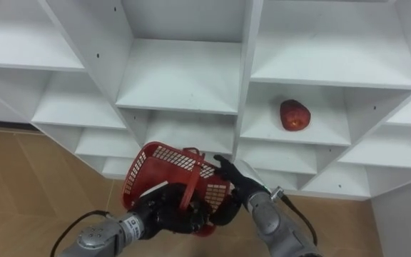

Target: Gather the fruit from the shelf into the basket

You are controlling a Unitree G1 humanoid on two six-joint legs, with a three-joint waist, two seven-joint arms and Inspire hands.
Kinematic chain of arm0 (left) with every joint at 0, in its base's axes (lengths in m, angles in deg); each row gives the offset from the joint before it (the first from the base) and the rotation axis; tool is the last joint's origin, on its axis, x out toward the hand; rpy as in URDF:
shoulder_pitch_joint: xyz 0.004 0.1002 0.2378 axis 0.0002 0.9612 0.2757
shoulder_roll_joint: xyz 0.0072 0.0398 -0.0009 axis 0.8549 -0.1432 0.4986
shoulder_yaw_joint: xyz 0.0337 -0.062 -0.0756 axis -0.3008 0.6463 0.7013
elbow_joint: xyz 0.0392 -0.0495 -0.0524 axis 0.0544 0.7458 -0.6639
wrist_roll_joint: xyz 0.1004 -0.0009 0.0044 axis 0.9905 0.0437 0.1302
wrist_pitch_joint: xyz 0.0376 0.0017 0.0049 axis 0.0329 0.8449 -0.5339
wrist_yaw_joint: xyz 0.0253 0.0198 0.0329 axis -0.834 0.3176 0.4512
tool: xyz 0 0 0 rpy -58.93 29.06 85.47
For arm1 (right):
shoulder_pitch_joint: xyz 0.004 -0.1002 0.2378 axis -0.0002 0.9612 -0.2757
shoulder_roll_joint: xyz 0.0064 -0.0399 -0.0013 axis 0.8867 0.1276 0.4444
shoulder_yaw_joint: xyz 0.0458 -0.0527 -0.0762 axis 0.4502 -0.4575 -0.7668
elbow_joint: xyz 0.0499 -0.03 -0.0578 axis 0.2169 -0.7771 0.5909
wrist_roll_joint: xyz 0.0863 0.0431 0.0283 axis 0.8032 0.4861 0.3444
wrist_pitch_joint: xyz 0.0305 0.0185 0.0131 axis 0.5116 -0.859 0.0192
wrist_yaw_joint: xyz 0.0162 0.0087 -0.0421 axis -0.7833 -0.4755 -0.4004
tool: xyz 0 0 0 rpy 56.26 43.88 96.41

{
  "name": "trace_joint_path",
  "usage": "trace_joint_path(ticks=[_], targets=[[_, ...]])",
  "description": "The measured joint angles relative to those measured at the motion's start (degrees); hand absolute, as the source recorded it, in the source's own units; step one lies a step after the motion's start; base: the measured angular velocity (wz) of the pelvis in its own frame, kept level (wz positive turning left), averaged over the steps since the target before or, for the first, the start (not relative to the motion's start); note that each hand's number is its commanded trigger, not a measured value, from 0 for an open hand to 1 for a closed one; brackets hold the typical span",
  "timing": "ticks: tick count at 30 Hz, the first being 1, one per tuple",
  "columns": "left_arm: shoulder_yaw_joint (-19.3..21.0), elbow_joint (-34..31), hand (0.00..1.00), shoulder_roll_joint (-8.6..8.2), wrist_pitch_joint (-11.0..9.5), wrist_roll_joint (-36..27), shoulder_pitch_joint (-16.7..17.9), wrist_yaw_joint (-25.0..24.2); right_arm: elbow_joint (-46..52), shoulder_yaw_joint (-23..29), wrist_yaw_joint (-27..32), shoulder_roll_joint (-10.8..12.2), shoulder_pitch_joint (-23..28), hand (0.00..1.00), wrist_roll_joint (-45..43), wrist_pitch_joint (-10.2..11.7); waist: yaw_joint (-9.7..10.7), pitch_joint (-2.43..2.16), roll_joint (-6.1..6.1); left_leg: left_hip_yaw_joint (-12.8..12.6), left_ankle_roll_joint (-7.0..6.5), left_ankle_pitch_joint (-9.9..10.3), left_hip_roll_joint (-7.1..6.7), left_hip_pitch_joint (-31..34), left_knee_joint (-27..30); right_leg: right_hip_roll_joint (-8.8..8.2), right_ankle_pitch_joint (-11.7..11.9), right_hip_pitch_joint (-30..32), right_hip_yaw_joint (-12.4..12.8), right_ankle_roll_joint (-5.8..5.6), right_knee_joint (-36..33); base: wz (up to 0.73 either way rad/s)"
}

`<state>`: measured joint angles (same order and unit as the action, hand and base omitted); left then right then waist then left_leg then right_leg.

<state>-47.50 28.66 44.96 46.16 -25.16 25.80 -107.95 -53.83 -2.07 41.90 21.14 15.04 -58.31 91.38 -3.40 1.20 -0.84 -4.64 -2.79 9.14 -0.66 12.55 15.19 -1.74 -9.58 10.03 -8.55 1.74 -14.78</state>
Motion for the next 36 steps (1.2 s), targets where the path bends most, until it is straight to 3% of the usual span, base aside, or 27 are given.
trace_joint_path(ticks=[7, 13, 24, 32, 33, 36], targets=[[0.05, 0.02, 1.0, 0.15, 0.05, 0.03, 0.01, 0.01, 0.04, 0.02, -0.12, -0.1, 0.0, 0.0, -0.18, 0.03, -0.02, 0.03, 0.07, 0.0, 0.0, 0.0, -0.01, -0.02, -0.01, -0.01, -0.01, 0.06, 0.06, -0.01, -0.02, 0.0], [0.04, 0.41, 1.0, 1.4, 0.05, 0.2, 0.06, 0.54, -0.26, -0.03, -0.56, -0.51, 0.01, 0.0, -0.21, 0.11, -0.12, 0.08, 0.27, 0.0, 0.0, -0.03, -0.06, -0.36, -0.35, 0.0, -0.02, -0.23, 0.1, -0.01, 0.29, 0.0], [1.75, 3.96, 1.0, 2.78, 0.03, 1.9, 0.91, 4.81, 0.78, -0.76, -0.93, -0.51, 1.22, 0.0, 0.2, 0.23, -0.14, 0.12, 1.85, -0.53, 0.02, -0.02, -0.12, -2.64, -1.06, 0.15, 0.0, -3.01, -0.05, -0.03, 2.31, 0.0], [3.28, 2.38, 1.0, 3.57, -0.09, 1.88, 1.66, 4.82, 12.29, -0.39, -2.66, -1.73, 7.09, 0.0, 3.41, 0.2, 0.64, -0.13, 2.16, -0.78, 0.02, -0.02, -0.11, -5.02, -1.84, 0.14, -0.01, -4.98, 0.56, -0.06, 2.26, -0.02], [3.72, 1.9, 1.0, 3.59, -0.09, 1.87, 1.86, 4.81, 13.61, -0.27, -2.84, -1.76, 7.67, 0.0, 3.8, 0.2, 1.0, -0.48, 2.12, -0.77, 0.03, 0.0, -0.1, -5.26, -1.93, 0.17, -0.01, -5.15, 0.57, -0.06, 2.26, 0.0], [5.19, -1.15, 1.0, 3.8, -0.2, 1.76, 3.47, 5.09, 18.87, -0.02, -3.16, -2.11, 10.49, 0.0, 4.84, 0.3, 1.37, -0.85, 1.79, -0.86, 0.02, -0.01, -0.09, -6.07, -2.37, 0.19, 0.0, -5.46, 0.76, -0.07, 2.24, -0.03]])
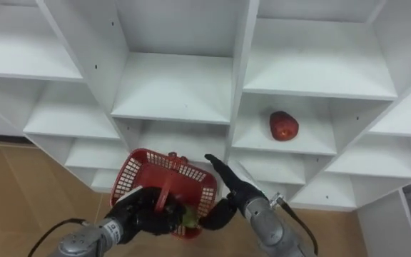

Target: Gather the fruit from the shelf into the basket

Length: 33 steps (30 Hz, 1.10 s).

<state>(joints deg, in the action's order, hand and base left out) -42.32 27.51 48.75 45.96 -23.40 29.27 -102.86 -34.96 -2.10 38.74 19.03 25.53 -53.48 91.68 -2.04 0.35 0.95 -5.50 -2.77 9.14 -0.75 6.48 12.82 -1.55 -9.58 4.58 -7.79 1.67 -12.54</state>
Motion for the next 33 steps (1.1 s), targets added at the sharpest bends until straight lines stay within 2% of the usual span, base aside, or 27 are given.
trace_joint_path(ticks=[4, 7, 9, 14, 16, 20, 22, 27, 33], targets=[[0.09, -1.78, 1.0, 0.11, -0.03, 0.01, 1.39, 0.22, 1.91, -0.02, 0.09, -0.16, 1.79, 0.0, -0.11, 0.3, 0.12, -0.16, -0.45, -0.55, 0.01, 0.0, 0.01, -2.39, -1.07, 0.13, 0.01, -1.72, 0.61, -0.03, 0.86, -0.09], [0.07, -3.65, 1.0, 0.0, -0.11, -0.01, 2.93, 0.27, 4.04, 0.32, 0.4, -1.25, 3.06, 0.0, 0.14, 0.31, 0.3, -0.23, -0.68, -1.08, 0.01, 0.0, -0.02, -3.8, -1.87, 0.19, -0.03, -2.59, 1.16, -0.09, 0.88, -0.1], [0.08, -3.72, 1.0, 0.0, -0.12, 0.02, 3.03, 0.68, 6.74, 2.13, 0.93, -1.33, 3.95, 0.0, 0.12, 0.47, 0.76, -0.25, -0.74, -1.37, 0.02, 0.0, 0.04, -4.18, -2.04, 0.25, -0.03, -2.8, 1.45, -0.09, 0.89, -0.07], [0.58, -3.62, 1.0, 0.18, -0.16, -0.06, 3.06, 2.76, 8.76, 5.88, 4.4, -1.39, 4.36, 0.0, 1.09, 2.36, 1.94, -0.17, -0.79, -2.04, 0.08, 0.05, 0.07, -5.44, -2.72, 0.45, -0.06, -3.43, 2.48, -0.13, 1.0, -0.08], [1.12, -3.62, 1.0, 0.19, -0.3, -0.11, 3.22, 3.43, 8.76, 6.47, 5.34, -1.41, 4.61, 0.0, 2.15, 2.52, 1.95, -0.11, -0.68, -2.28, 0.14, 0.08, 0.07, -6.23, -3.27, 0.63, -0.07, -3.92, 2.96, -0.15, 1.26, -0.15], [1.56, -3.62, 1.0, 0.5, -1.2, -0.5, 4.02, 4.91, 10.25, 7.93, 6.56, -1.54, 5.99, 0.0, 5.01, 2.52, 3.37, 0.05, -0.35, -2.39, 0.2, 0.14, 0.06, -6.41, -3.48, 0.74, -0.03, -4.17, 3.07, -0.2, 1.94, -0.01], [2.48, -3.62, 1.0, 0.46, -1.26, -0.56, 4.58, 5.03, 12.43, 9.38, 7.32, -1.55, 8.03, 0.0, 7.42, 2.59, 3.31, 0.09, -0.29, -2.62, 0.25, 0.17, 0.06, -6.94, -3.78, 0.7, -0.04, -4.52, 3.42, -0.2, 2.1, -0.08], [5.71, -3.63, 1.0, 0.34, -1.45, -1.02, 5.68, 5.44, 14.81, 12.54, 9.37, -1.48, 9.3, 0.0, 8.62, 2.63, 3.75, 0.09, -0.27, -3.02, 0.33, 0.22, 0.07, -7.37, -4.18, 0.77, -0.03, -5.28, 3.54, -0.21, 2.9, -0.03], [6.78, -3.66, 1.0, -0.28, -1.59, -1.11, 7.26, 6.5, 15.28, 14.91, 13.54, -1.34, 9.82, 0.0, 8.55, 2.88, 3.75, 0.13, -0.15, -3.08, 0.42, 0.28, 0.0, -8.58, -4.2, 0.73, -0.07, -6.71, 3.9, -0.28, 3.81, -0.01]])
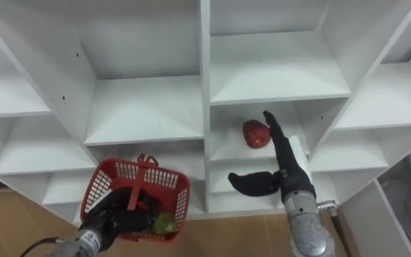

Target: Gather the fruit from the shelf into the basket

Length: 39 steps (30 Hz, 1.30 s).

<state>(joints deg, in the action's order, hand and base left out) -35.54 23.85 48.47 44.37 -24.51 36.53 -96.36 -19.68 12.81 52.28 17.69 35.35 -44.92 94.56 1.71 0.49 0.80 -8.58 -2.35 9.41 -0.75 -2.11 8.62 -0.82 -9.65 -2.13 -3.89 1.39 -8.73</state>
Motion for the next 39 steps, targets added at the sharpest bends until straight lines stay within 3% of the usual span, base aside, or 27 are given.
trace_joint_path(ticks=[8, 22, 29, 32, 39], targets=[[0.95, -0.01, 1.0, -0.34, -0.06, -0.17, 0.49, 1.23, -0.35, 0.71, 2.96, -0.1, -0.03, 0.0, 0.04, 0.0, -0.29, 0.41, 0.9, -0.12, 0.01, 0.0, 0.02, -1.44, -0.18, 0.18, -0.01, -1.31, 0.59, 0.01, 0.08, -0.02], [1.33, 0.0, 1.0, -0.11, 0.01, 2.31, 1.43, 1.05, -1.87, 2.66, 3.05, -0.1, -0.98, 0.0, 0.26, -0.01, -0.46, -0.01, 1.94, 0.82, 0.01, 0.0, 0.02, -1.65, -0.15, 0.07, 0.04, -2.16, -0.65, -0.05, -0.02, 0.03], [4.74, -0.02, 1.0, 0.02, 0.01, 4.62, 2.85, 0.42, -2.71, 4.11, 2.89, -0.11, -2.07, 0.0, 0.01, -0.22, -0.72, 0.18, 2.59, 1.16, 0.02, 0.02, 0.01, -1.52, -0.12, 0.05, -0.02, -1.91, -1.18, -0.09, -0.02, 0.02], [4.99, -0.07, 1.0, 0.01, 0.02, 4.62, 3.81, 0.2, -4.01, 4.9, 2.95, -0.24, -2.77, 0.0, 0.36, -0.41, -0.86, -0.02, 3.02, 1.23, 0.01, 0.02, -0.03, -1.54, -0.12, 0.03, -0.01, -2.2, -1.31, -0.1, 0.0, 0.01], [5.38, -0.2, 1.0, 0.01, 0.13, 4.61, 4.88, -0.41, -4.43, 4.88, 2.95, -0.36, -2.79, 0.0, 0.85, -0.49, -1.42, 0.06, 3.03, 1.51, 0.03, 0.03, -0.06, -1.58, -0.11, -0.07, -0.03, -2.66, -2.0, -0.09, 0.09, 0.03]])
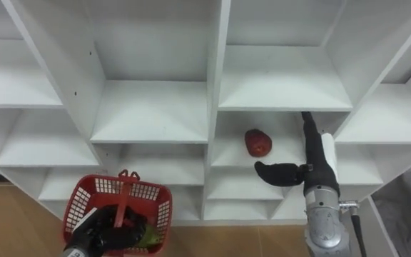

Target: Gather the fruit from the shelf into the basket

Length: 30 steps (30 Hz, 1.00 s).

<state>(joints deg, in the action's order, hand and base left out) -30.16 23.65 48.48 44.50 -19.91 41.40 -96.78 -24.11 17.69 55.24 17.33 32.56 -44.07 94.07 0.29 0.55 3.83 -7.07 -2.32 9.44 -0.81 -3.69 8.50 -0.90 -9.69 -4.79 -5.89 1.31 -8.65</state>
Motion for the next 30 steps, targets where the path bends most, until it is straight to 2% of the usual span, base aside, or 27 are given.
trace_joint_path(ticks=[7, 11, 13, 15, 18, 23, 27, 30], targets=[[0.28, -0.22, 1.0, 0.01, 0.03, -0.01, 0.07, -0.15, -0.6, -0.03, -0.02, -0.19, -0.67, 0.0, 1.48, -0.04, -1.09, 0.07, -0.15, 1.39, 0.01, 0.01, -0.09, 0.78, 0.47, -0.19, -0.03, 0.14, -1.5, 0.02, -0.04, 0.09], [0.3, -1.39, 1.0, 0.0, 0.16, -0.06, 0.04, -0.33, -3.11, -0.03, -0.05, -1.91, -3.1, 0.0, 4.17, -0.09, -2.35, 0.07, -0.41, 2.5, 0.0, 0.02, -0.2, 2.02, 1.1, -0.27, -0.04, 0.98, -2.42, 0.04, -0.08, 0.13], [0.28, -1.51, 1.0, -0.02, 0.28, -0.09, 0.02, -0.36, -5.04, -0.21, -0.04, -2.14, -5.63, 0.0, 4.86, -0.18, -2.52, 0.0, -0.65, 2.68, 0.0, 0.02, -0.19, 3.19, 1.5, -0.25, -0.04, 1.85, -2.43, 0.07, -0.33, 0.05], [0.25, -1.44, 1.0, -0.12, 0.27, -0.1, -0.4, -0.44, -7.06, -0.25, 0.02, -2.13, -8.07, 0.0, 5.91, -0.14, -2.5, 0.13, -0.76, 2.76, -0.01, 0.01, -0.13, 4.47, 2.3, -0.28, -0.03, 2.97, -2.62, 0.11, -1.15, 0.02], [0.23, -0.98, 1.0, -0.12, 0.27, -0.09, -0.7, -0.44, -12.36, -0.31, 1.02, -2.14, -12.52, 0.0, 6.12, -0.07, -2.3, 0.17, -0.72, 3.3, -0.02, 0.0, -0.17, 5.94, 3.03, -0.51, 0.0, 3.88, -3.76, 0.16, -1.36, 0.1], [0.13, 1.82, 1.0, -0.08, 0.35, -0.06, -2.17, -0.49, -18.02, -0.4, 1.88, -2.13, -16.61, 0.0, 5.8, -0.07, -2.22, 0.33, -0.46, 4.45, -0.06, -0.03, -0.21, 9.62, 4.56, -0.68, 0.09, 6.83, -5.08, 0.3, -2.33, 0.12], [0.14, 4.28, 1.0, -0.07, 1.95, -0.06, -3.48, -0.56, -24.37, -0.23, 3.7, -2.17, -22.12, 0.0, 6.06, -0.18, -2.67, 0.58, -0.08, 4.7, -0.13, -0.14, -0.19, 12.12, 5.34, -0.74, 0.09, 9.1, -5.41, 0.31, -3.22, 0.05], [0.16, 4.23, 1.0, 0.0, 2.05, -0.06, -4.25, -1.16, -25.16, 0.01, 5.13, -2.75, -24.56, 0.0, 6.09, -0.18, -2.91, 0.67, 0.0, 5.39, -0.14, -0.14, -0.18, 15.65, 7.11, -0.82, 0.12, 12.14, -5.71, 0.34, -4.29, 0.09]])
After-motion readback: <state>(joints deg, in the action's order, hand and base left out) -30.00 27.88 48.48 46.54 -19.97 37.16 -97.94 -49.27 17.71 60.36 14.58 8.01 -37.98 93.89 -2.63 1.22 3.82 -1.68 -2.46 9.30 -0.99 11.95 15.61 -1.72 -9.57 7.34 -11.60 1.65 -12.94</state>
